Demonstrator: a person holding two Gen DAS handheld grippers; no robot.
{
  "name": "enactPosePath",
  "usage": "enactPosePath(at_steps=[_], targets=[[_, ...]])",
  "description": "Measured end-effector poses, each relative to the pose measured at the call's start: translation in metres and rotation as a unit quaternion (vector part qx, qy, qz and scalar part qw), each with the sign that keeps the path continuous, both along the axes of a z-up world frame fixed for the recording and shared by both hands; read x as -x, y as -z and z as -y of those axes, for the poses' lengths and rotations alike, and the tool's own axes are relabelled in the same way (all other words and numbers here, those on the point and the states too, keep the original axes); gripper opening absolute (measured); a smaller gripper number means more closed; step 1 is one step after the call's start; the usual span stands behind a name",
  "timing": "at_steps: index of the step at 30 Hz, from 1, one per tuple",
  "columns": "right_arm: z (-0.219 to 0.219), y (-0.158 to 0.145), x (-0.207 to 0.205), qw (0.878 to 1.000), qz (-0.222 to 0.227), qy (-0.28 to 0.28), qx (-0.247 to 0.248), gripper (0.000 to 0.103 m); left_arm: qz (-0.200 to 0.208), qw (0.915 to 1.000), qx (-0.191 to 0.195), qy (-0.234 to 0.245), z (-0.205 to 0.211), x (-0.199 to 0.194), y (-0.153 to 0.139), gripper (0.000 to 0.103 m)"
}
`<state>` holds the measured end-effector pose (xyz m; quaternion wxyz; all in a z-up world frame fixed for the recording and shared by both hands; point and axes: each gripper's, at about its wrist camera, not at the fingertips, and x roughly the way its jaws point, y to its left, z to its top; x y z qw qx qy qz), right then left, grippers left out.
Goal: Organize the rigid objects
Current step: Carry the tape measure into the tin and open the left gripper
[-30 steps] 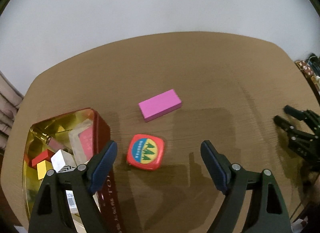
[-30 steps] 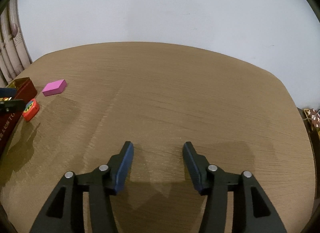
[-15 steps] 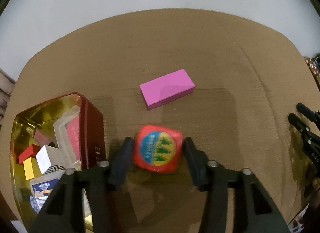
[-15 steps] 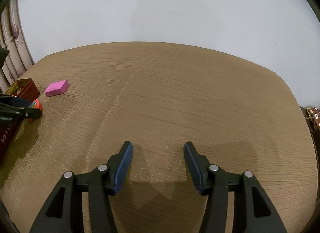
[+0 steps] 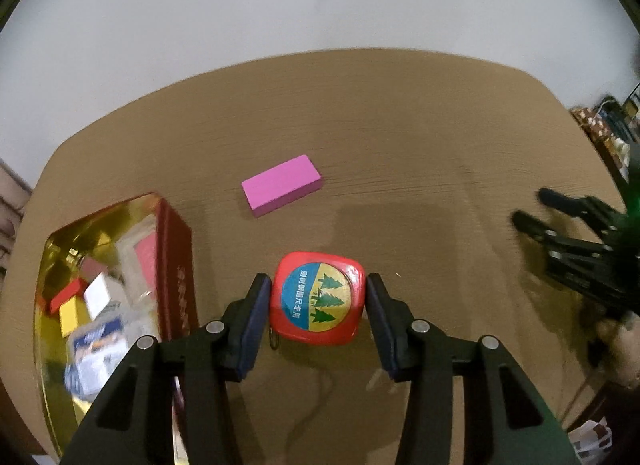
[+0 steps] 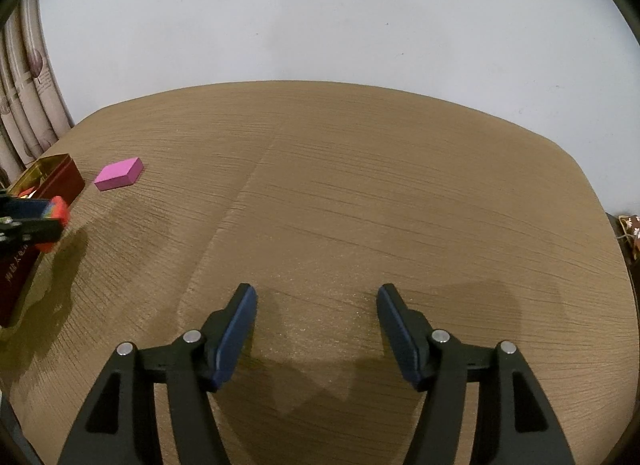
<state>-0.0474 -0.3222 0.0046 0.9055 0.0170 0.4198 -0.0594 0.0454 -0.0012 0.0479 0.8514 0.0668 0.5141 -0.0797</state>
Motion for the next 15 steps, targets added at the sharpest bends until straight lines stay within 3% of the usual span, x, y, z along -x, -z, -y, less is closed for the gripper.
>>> enactPosePath(at_steps=[4, 10, 15], targets=[[-0.001, 0.0, 0.001, 1.0, -0.002, 0.0, 0.007, 0.065, 0.014, 0.9994, 0.011, -0.029, -0.014, 0.039, -0.02, 0.044], [-0.006, 0.001, 0.001, 1.0, -0.006, 0.001, 0.02, 0.065, 0.013, 0.9948, 0.019, -0.099, -0.074, 0.083, -0.051, 0.044], [-0.01, 0.002, 0.0, 1.0, -0.007, 0.003, 0.024, 0.067, 0.015, 0.9873, -0.02, -0.157, -0.132, 0.09, -0.059, 0.044]])
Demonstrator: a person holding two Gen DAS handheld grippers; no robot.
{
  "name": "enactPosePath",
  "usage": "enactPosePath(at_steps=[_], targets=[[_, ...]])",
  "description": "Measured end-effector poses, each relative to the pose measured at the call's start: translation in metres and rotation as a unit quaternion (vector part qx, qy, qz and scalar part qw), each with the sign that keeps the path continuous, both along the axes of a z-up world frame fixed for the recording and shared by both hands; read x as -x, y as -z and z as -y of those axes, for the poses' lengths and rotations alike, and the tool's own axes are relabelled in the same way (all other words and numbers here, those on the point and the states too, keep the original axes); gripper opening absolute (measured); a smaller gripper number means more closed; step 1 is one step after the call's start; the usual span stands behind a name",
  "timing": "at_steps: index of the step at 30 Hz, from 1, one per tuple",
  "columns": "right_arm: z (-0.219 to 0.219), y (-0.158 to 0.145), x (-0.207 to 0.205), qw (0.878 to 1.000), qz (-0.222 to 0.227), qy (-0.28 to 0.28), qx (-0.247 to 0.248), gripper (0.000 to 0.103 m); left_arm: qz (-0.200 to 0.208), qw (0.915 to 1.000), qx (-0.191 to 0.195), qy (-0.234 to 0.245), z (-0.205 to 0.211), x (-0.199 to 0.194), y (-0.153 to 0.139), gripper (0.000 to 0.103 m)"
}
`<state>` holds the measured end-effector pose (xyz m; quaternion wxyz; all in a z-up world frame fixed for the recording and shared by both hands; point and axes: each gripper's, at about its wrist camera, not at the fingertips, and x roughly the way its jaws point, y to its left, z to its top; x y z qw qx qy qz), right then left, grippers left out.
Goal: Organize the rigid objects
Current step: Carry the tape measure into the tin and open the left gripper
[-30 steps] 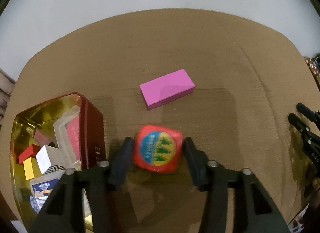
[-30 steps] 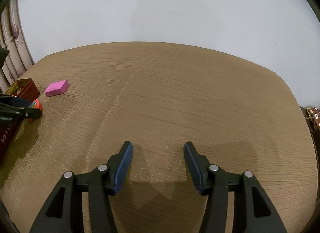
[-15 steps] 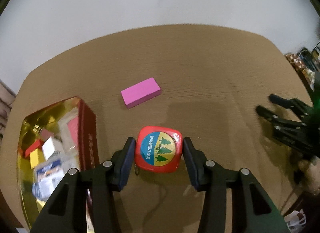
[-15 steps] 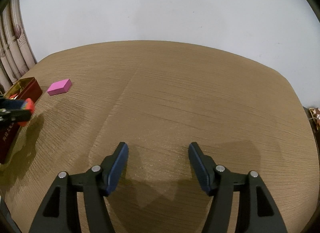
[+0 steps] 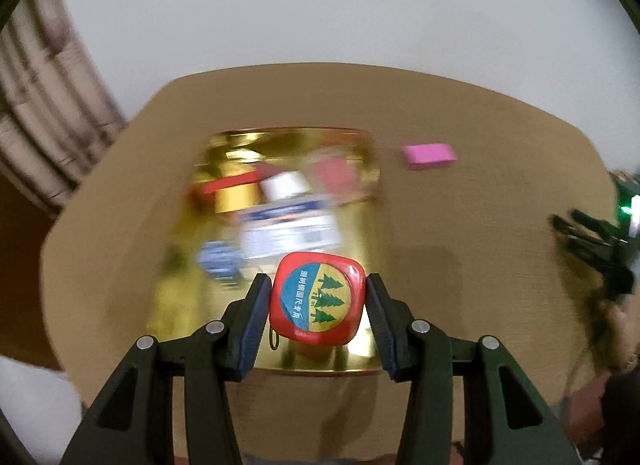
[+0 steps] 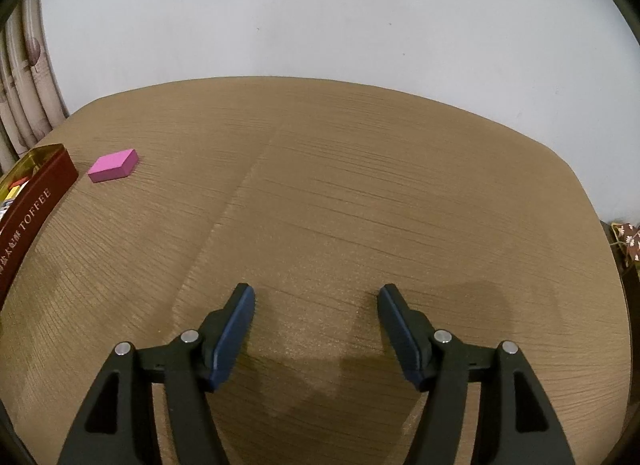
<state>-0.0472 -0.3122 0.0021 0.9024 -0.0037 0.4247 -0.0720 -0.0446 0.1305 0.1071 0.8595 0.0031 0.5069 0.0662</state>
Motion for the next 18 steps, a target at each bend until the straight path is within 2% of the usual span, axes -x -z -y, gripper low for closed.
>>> enactPosePath(at_steps=[3, 8, 18], targets=[[-0.001, 0.0, 0.0, 1.0, 0.0, 0.0, 0.0, 0.067, -0.012, 0.9996, -0.015, -0.023, -0.035, -0.003, 0.009, 0.044], [-0.003, 0.002, 0.0, 1.0, 0.0, 0.0, 0.002, 0.067, -0.031, 0.9986, -0.017, -0.039, -0.059, -0.014, 0.033, 0.044], [0.0, 0.001, 0.0, 1.0, 0.0, 0.0, 0.002, 0.067, -0.045, 0.9981, -0.015, -0.039, -0.069, -0.019, 0.063, 0.044]])
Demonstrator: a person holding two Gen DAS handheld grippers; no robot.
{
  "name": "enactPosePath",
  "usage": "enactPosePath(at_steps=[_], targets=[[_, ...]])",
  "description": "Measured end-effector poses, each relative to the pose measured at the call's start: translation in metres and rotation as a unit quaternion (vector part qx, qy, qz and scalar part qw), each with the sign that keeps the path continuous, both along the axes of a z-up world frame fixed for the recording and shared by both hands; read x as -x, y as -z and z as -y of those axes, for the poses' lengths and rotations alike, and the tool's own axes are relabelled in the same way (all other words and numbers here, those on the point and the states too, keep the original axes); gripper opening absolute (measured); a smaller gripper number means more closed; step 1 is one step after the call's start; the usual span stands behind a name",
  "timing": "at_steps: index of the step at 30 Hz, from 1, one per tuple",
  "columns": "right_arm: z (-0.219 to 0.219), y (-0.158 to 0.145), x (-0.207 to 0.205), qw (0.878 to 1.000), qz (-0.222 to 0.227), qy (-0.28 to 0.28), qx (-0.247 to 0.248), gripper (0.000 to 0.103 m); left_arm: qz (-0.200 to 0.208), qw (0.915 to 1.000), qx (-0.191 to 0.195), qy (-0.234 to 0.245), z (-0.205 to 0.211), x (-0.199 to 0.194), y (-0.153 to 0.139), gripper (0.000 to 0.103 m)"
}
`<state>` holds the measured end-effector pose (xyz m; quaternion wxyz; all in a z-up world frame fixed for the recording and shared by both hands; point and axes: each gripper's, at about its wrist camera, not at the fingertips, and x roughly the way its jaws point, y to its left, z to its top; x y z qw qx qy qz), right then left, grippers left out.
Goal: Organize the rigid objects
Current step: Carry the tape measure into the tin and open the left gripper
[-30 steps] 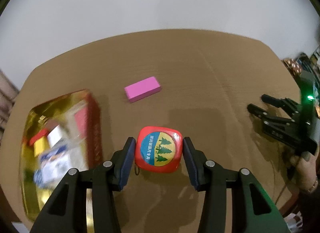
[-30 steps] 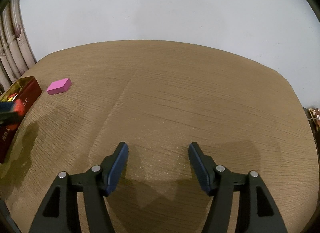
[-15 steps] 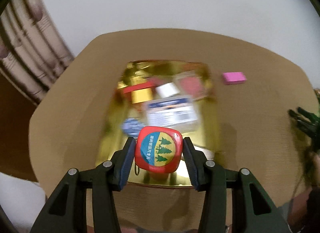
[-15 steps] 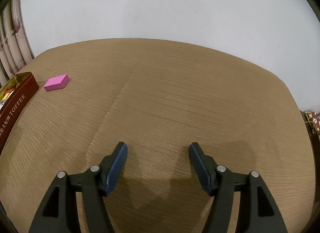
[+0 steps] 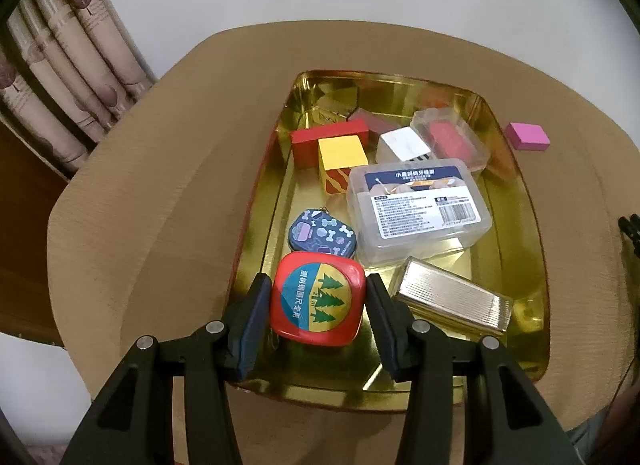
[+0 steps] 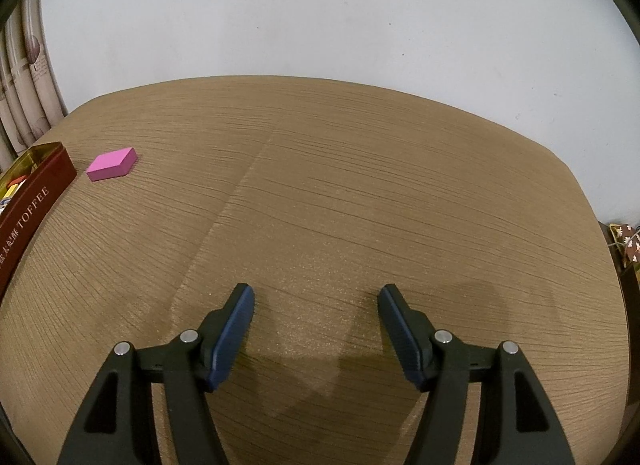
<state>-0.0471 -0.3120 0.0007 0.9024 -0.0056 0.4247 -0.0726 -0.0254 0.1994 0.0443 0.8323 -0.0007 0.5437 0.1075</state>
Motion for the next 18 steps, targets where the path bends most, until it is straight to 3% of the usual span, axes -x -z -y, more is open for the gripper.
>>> enactPosePath(at_steps=[8, 11, 18], targets=[[0.001, 0.0, 0.0, 1.0, 0.0, 0.0, 0.0, 0.067, 0.01, 0.9998, -0.013, 0.011, 0.002, 0.002, 0.0, 0.048], [0.001, 0.001, 0.0, 1.0, 0.0, 0.001, 0.001, 0.068, 0.033, 0.9994, -0.006, 0.008, 0.004, 0.009, -0.015, 0.059], [0.003, 0.001, 0.0, 1.0, -0.001, -0.001, -0.003, 0.069, 0.106, 0.9943, -0.007, -0.01, 0.023, 0.051, -0.056, 0.07]])
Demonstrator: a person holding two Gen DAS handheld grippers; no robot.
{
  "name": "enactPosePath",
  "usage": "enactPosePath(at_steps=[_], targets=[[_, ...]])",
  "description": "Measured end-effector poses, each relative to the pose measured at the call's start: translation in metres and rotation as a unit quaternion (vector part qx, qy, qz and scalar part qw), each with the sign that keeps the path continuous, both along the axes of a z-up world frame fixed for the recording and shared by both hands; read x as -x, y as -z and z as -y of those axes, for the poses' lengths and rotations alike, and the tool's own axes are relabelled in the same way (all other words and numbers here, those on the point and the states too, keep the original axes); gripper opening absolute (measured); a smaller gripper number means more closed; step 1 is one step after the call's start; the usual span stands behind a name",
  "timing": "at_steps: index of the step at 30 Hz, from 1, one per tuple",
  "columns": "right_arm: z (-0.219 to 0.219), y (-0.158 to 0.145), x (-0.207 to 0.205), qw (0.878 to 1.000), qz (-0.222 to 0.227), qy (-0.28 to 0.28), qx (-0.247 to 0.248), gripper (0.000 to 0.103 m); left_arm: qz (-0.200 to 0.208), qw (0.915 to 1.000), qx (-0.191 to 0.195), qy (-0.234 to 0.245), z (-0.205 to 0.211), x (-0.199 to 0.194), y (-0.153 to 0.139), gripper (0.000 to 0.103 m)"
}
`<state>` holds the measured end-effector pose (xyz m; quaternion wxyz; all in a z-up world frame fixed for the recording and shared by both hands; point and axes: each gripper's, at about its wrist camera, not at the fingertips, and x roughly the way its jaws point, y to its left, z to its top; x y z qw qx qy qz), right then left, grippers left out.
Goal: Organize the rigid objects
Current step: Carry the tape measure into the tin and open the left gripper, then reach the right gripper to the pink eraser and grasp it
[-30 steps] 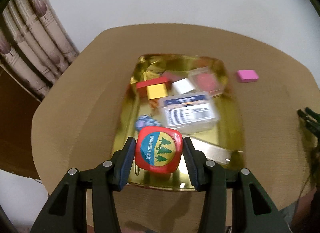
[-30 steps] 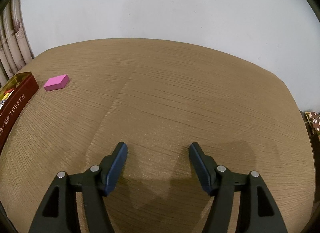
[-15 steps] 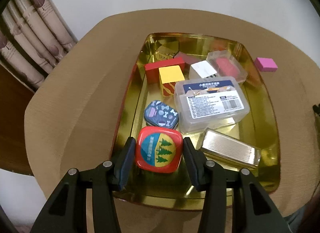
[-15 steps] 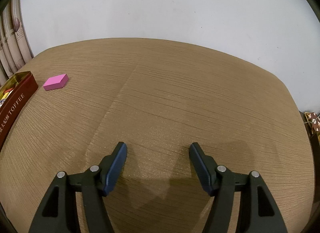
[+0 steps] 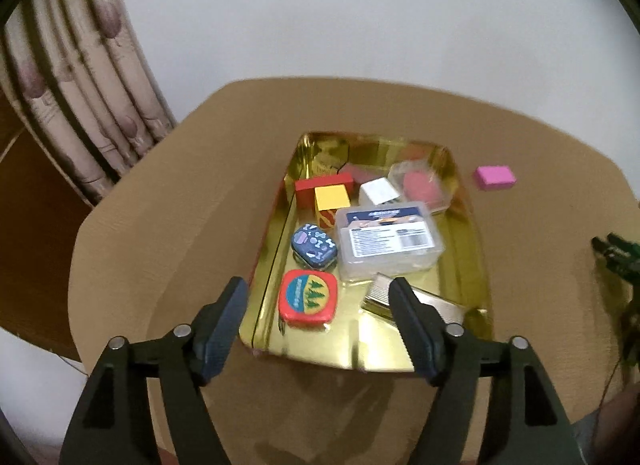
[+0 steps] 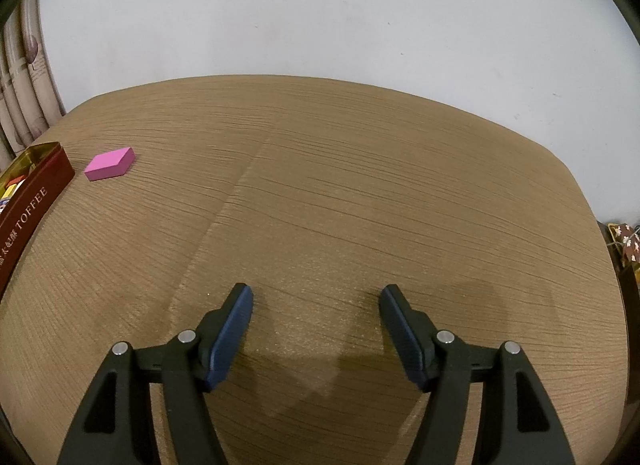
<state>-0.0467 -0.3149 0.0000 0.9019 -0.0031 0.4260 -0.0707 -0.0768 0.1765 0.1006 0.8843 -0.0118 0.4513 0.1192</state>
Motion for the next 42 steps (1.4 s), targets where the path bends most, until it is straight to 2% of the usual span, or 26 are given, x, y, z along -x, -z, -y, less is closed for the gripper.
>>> enactPosePath(at_steps=[4, 7, 8, 9, 10, 11, 14, 15, 20, 27, 30, 36, 37, 38, 40, 42], targets=[[0.003, -0.002, -0.002, 1.0, -0.011, -0.011, -0.005, 0.069, 0.031, 0.9993, 0.004, -0.02, 0.004, 0.028, -0.012, 0.073], [-0.011, -0.016, -0.008, 0.996, -0.007, -0.075, -0.039, 0.069, 0.052, 0.9977, -0.001, -0.043, 0.001, 0.052, -0.016, 0.08], [-0.022, -0.024, -0.012, 0.992, -0.005, -0.115, -0.042, 0.069, 0.056, 0.9973, 0.004, -0.047, -0.001, 0.059, -0.016, 0.081], [-0.042, -0.035, -0.019, 0.983, -0.008, -0.181, -0.037, 0.069, 0.06, 0.9967, 0.007, -0.055, -0.004, 0.066, -0.015, 0.081], [-0.055, -0.042, -0.022, 0.977, -0.004, -0.214, -0.021, 0.069, 0.061, 0.9963, 0.006, -0.061, -0.006, 0.071, -0.015, 0.081], [-0.078, -0.052, -0.028, 0.962, 0.003, -0.272, 0.017, 0.069, 0.061, 0.9958, 0.005, -0.067, -0.007, 0.075, -0.014, 0.081], [-0.119, -0.061, -0.055, 0.926, -0.024, -0.371, 0.067, 0.069, 0.051, 0.9959, 0.019, -0.073, -0.014, 0.08, -0.008, 0.081], [-0.133, -0.062, -0.068, 0.914, -0.034, -0.392, 0.096, 0.069, 0.048, 0.9957, 0.019, -0.077, -0.015, 0.081, -0.005, 0.081], [-0.18, -0.055, -0.121, 0.854, -0.078, -0.487, 0.168, 0.069, 0.03, 0.9944, 0.019, -0.099, -0.025, 0.082, 0.009, 0.081], [-0.204, -0.022, -0.157, 0.808, -0.145, -0.533, 0.206, 0.069, 0.017, 0.9925, 0.021, -0.119, -0.039, 0.078, 0.018, 0.081], [-0.209, -0.013, -0.165, 0.793, -0.155, -0.547, 0.218, 0.069, 0.009, 0.9922, 0.021, -0.123, -0.042, 0.075, 0.023, 0.081], [-0.212, -0.004, -0.182, 0.782, -0.185, -0.558, 0.206, 0.068, -0.006, 0.9917, 0.022, -0.127, -0.045, 0.069, 0.032, 0.081], [-0.211, -0.005, -0.185, 0.782, -0.195, -0.558, 0.197, 0.061, -0.008, 0.9918, 0.023, -0.126, -0.046, 0.068, 0.033, 0.081], [-0.212, -0.004, -0.193, 0.781, -0.201, -0.559, 0.191, 0.05, -0.011, 0.9917, 0.023, -0.126, -0.047, 0.068, 0.035, 0.081], [-0.213, -0.003, -0.192, 0.78, -0.209, -0.56, 0.187, 0.039, -0.012, 0.9911, 0.024, -0.13, -0.046, 0.067, 0.036, 0.081], [-0.213, -0.003, -0.188, 0.787, -0.209, -0.549, 0.19, 0.033, -0.014, 0.991, 0.028, -0.13, -0.047, 0.067, 0.036, 0.081]])
